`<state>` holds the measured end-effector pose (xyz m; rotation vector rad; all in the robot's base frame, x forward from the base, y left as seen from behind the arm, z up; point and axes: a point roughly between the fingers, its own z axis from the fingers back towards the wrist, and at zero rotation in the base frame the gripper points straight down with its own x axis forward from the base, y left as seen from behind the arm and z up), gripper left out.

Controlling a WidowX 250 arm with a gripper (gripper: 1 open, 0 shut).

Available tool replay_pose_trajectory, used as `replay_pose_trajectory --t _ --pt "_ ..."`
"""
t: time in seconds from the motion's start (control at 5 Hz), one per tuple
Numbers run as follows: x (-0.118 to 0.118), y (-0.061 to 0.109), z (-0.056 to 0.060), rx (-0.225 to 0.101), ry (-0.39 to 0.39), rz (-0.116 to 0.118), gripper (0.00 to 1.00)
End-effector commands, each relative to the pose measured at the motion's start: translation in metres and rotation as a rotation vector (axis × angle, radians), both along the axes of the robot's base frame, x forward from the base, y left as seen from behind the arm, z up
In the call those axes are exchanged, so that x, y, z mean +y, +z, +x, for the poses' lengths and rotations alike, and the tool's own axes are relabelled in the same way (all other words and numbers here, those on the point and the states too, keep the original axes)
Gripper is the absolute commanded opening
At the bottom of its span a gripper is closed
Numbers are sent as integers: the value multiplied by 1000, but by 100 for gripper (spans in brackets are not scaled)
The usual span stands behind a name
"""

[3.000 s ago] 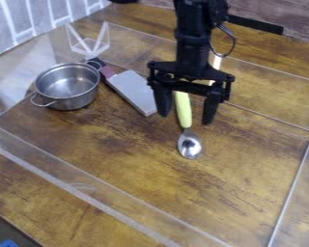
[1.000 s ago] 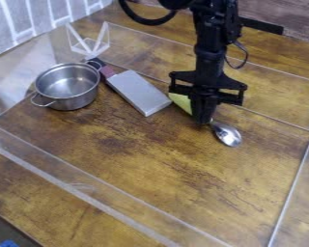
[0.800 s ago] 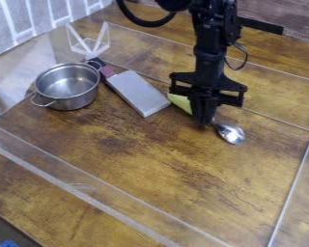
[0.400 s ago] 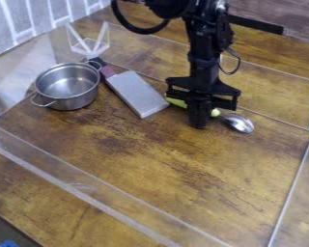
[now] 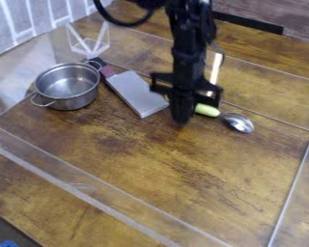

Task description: Put the spoon into the silver pot

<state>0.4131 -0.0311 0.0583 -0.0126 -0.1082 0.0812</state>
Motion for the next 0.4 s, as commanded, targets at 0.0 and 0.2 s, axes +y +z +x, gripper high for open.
replay_pose_trajectory --t 0.0,0.2 --pt "32 77 3 -146 90 2 0" --pt "60 118 -6 -210 193 -3 0"
